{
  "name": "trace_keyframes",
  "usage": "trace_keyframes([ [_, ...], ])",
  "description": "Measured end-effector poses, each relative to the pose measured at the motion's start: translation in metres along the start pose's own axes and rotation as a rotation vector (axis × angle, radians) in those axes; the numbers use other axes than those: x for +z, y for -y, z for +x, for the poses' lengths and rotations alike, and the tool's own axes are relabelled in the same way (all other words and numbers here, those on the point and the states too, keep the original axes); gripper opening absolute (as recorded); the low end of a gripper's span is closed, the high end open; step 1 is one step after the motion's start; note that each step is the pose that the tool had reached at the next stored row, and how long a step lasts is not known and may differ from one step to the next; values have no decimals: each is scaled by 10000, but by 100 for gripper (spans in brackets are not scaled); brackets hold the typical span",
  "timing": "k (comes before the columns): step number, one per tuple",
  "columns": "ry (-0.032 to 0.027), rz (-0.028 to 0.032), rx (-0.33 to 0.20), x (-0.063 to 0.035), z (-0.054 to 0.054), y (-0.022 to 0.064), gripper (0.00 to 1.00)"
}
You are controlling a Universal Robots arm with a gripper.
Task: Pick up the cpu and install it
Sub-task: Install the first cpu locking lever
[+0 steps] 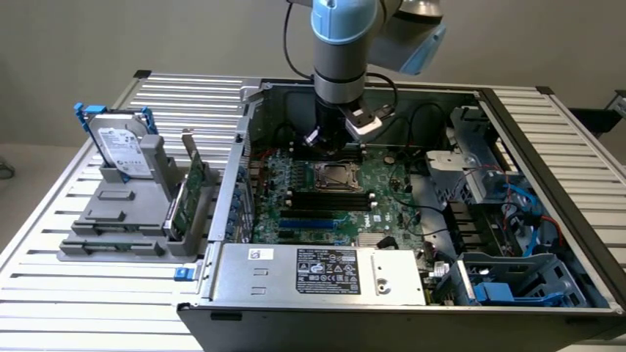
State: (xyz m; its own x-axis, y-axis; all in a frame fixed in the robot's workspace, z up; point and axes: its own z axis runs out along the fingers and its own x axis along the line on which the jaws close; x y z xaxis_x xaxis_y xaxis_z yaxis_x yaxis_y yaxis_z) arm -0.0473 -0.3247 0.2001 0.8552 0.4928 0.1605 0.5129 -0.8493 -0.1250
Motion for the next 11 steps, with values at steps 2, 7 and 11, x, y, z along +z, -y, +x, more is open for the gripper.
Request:
trace_keyframes([
  [2,-1,0,1,4,4,-3,11],
  [7,-1,0,0,12,15,-11,11],
  [11,0,-1,0,16,24,-17,11],
])
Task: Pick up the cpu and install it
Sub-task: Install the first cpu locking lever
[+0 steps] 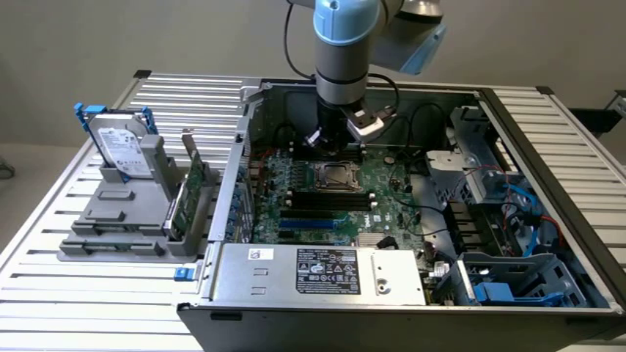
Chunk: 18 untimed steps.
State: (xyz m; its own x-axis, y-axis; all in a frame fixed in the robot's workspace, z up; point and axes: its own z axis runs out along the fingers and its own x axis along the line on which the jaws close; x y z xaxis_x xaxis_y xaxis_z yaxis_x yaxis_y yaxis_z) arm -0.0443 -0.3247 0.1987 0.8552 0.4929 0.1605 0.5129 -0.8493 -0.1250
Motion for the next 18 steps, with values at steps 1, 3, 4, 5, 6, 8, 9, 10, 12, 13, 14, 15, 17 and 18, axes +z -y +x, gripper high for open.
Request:
trace_keyframes([
  [1,-1,0,0,1,2,-1,11],
  [3,-1,0,0,3,7,-4,11],
  [4,0,0,1,3,9,-6,11],
  [5,0,0,0,4,11,-7,11],
  [6,-1,0,0,5,12,-8,11],
  [8,0,-2,0,6,16,-10,11],
  [9,2,-4,1,7,16,-11,11],
  [10,3,-6,0,8,18,-12,11],
  [12,6,-12,-1,10,19,-13,11],
  [13,8,-15,-1,11,20,-14,11],
  [14,10,-17,-1,11,21,-15,11],
  [15,10,-18,-1,12,22,-15,11],
  [17,11,-19,-2,14,25,-17,11],
  [18,11,-20,-1,14,26,-18,11],
])
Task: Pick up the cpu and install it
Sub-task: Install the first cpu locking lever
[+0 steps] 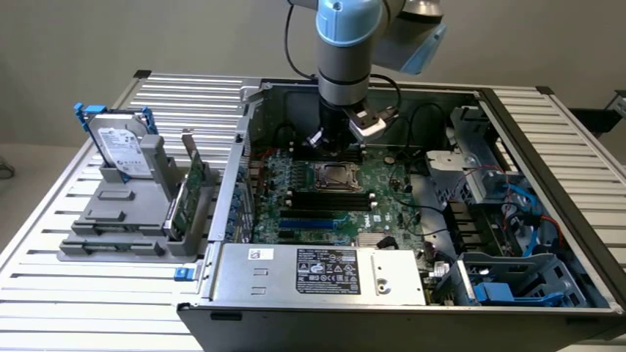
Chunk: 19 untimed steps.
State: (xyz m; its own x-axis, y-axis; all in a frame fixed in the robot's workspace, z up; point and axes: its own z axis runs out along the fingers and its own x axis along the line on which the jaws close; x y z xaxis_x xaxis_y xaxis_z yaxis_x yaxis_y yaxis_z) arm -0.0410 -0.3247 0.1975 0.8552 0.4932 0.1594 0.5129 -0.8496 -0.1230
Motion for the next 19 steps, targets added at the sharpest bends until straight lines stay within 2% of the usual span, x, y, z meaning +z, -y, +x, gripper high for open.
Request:
trace_keyframes([
  [16,0,1,0,13,26,-18,11],
  [19,-21,32,3,15,31,-23,11],
])
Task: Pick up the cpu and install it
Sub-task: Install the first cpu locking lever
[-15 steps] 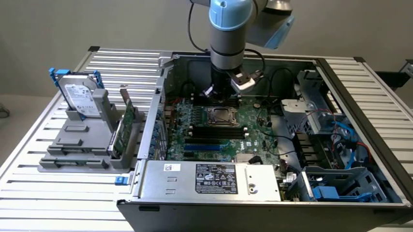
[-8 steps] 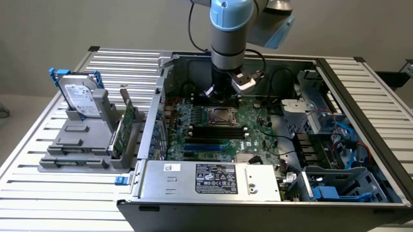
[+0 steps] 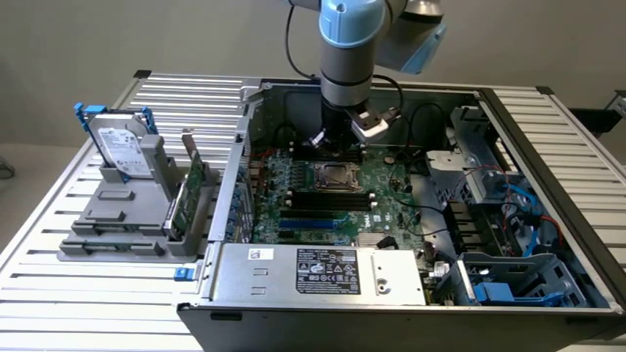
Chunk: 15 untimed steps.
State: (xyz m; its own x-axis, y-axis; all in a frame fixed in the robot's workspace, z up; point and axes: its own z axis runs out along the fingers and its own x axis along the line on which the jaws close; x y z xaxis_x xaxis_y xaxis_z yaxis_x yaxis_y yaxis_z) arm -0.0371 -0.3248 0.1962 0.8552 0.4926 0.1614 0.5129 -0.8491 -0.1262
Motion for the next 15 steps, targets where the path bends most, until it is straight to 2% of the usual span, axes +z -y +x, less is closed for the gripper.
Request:
trace_keyframes([
  [4,-27,45,4,1,5,-6,11],
  [12,-26,46,4,4,1,-14,11],
  [15,-16,55,7,-27,6,-10,11],
])
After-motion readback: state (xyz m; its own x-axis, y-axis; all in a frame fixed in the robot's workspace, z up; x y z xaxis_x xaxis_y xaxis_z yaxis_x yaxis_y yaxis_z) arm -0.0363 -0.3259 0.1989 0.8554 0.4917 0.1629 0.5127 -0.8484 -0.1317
